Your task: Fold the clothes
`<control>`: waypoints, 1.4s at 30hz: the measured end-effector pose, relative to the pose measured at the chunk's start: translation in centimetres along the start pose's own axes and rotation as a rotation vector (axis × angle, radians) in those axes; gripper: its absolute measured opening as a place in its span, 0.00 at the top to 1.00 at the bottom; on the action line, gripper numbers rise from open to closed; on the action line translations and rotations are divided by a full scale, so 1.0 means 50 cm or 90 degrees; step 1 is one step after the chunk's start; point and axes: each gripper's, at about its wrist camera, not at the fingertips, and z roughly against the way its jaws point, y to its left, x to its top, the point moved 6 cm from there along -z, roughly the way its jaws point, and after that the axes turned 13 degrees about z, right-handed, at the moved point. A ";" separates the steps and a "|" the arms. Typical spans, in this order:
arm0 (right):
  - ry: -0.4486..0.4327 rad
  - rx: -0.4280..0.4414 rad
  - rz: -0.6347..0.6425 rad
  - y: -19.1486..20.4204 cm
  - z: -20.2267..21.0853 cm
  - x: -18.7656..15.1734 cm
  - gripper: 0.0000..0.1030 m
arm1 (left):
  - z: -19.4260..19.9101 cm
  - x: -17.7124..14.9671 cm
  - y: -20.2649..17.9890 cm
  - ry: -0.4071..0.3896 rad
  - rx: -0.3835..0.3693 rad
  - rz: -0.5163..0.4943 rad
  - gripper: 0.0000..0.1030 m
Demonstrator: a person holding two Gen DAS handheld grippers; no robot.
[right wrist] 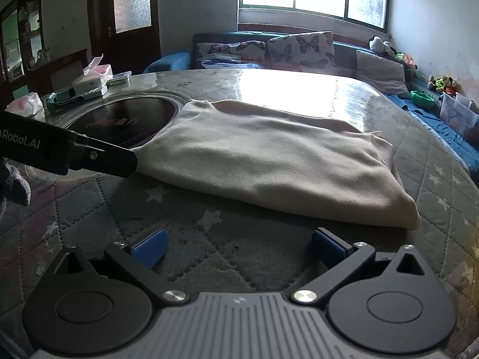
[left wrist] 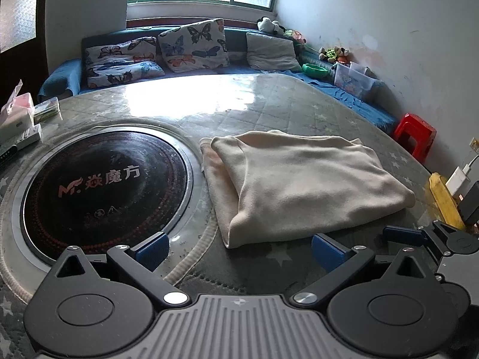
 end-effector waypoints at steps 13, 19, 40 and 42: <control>0.009 0.004 0.004 0.002 -0.001 0.007 0.00 | 0.006 -0.005 0.001 0.006 0.010 -0.002 0.00; 0.002 0.006 0.020 0.007 0.015 0.018 0.04 | 0.021 -0.002 0.012 -0.002 0.016 0.003 0.00; -0.045 -0.003 0.110 0.059 0.076 0.066 0.18 | 0.063 -0.013 0.020 -0.018 0.023 0.014 0.00; -0.046 0.002 0.129 0.069 0.071 0.076 0.19 | 0.064 -0.007 0.031 -0.021 0.028 0.026 0.00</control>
